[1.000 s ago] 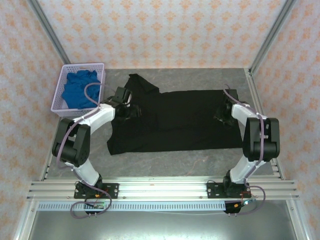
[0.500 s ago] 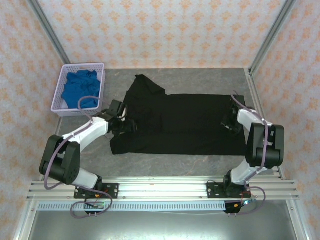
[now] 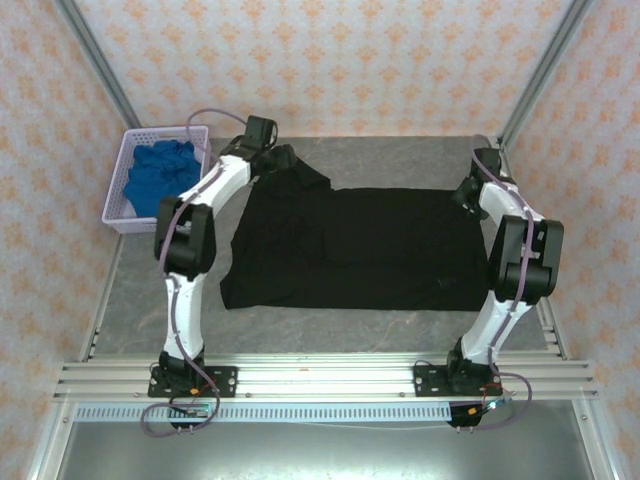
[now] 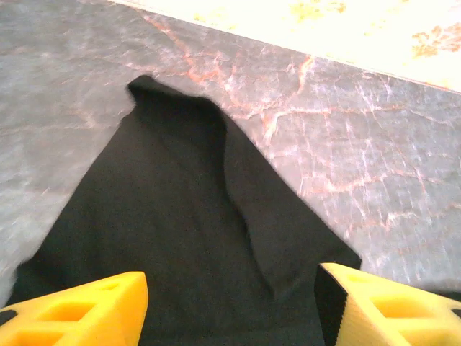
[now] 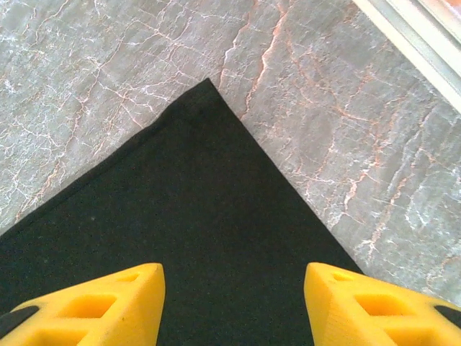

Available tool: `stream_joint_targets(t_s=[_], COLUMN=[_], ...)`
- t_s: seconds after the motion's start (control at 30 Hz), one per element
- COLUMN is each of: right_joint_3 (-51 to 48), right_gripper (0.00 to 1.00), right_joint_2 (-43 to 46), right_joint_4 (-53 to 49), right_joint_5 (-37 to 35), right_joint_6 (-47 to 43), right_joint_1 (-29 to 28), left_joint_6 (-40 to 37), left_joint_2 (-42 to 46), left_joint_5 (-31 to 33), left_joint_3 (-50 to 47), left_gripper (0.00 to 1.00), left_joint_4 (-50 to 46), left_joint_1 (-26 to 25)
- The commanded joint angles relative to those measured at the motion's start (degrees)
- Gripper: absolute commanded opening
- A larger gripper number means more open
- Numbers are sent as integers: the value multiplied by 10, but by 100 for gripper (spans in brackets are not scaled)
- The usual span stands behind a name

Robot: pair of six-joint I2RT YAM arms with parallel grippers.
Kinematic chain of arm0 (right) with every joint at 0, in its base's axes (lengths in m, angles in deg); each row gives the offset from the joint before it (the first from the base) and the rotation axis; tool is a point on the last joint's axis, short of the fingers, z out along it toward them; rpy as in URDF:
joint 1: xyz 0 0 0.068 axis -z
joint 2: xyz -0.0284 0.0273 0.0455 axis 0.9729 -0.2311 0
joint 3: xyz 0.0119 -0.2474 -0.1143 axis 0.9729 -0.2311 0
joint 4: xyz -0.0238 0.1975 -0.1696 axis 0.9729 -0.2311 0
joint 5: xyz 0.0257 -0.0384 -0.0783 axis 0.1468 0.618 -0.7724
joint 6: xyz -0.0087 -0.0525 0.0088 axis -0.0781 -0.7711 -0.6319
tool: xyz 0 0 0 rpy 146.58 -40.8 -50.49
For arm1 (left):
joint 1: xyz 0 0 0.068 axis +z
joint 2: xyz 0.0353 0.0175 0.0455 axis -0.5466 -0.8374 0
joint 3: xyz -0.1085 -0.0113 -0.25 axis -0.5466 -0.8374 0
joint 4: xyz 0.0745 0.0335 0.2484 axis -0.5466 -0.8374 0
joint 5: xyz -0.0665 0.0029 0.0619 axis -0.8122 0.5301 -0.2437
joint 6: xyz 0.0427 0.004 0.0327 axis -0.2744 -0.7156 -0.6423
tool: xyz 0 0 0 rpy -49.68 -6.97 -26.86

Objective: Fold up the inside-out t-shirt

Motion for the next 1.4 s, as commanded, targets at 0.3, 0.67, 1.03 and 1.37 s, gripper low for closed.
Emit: stream_joint_targets(t_s=[0.3, 0.67, 1.03, 1.37], right_joint_3=[18, -2, 19, 64], right_gripper=[54, 54, 54, 54], right_joint_2=[-17, -14, -28, -57], right_joint_4=[9, 13, 0, -25], right_joint_5=[23, 35, 13, -11], right_joint_6=[-1, -9, -21, -43], right_joint_1=[2, 3, 2, 3], left_joint_6=[-18, -2, -12, -18], left_joint_2=[-211, -275, -282, -233], left_joint_5=[-43, -51, -57, -73], left_joint_3=[275, 343, 381, 375], left_gripper=[63, 36, 2, 0], left_joint_4=[-144, -139, -139, -151], left_joint_1=[-21, -30, -27, -22])
